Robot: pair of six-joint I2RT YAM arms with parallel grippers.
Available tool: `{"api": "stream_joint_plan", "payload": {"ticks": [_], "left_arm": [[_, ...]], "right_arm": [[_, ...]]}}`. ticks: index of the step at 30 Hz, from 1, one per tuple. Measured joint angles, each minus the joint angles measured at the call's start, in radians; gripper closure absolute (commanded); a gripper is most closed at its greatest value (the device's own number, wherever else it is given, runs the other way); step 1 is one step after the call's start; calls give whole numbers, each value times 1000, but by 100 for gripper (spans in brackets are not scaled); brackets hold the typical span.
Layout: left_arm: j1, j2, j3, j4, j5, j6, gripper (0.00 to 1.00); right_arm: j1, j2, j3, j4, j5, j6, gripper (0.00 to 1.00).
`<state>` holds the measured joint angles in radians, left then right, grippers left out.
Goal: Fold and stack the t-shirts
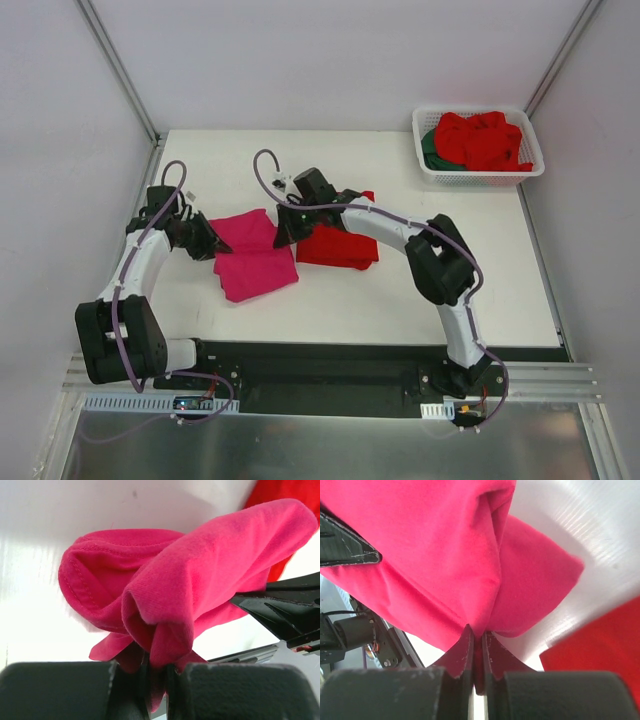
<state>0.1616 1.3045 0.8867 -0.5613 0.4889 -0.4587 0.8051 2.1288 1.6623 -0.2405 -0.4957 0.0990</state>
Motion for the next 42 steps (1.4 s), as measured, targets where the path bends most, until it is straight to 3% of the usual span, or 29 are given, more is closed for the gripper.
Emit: {"api": "stream_joint_plan", "payload": {"ticks": [32,42], "left_arm": [[-148,-29,166,-19,0,43,100],[-216,71,294,-21,-3,58,100]], "right_arm": [[-6,-292,-188,80,291,-14,99],[-12,-337,-188,44,404,-59,99]]}}
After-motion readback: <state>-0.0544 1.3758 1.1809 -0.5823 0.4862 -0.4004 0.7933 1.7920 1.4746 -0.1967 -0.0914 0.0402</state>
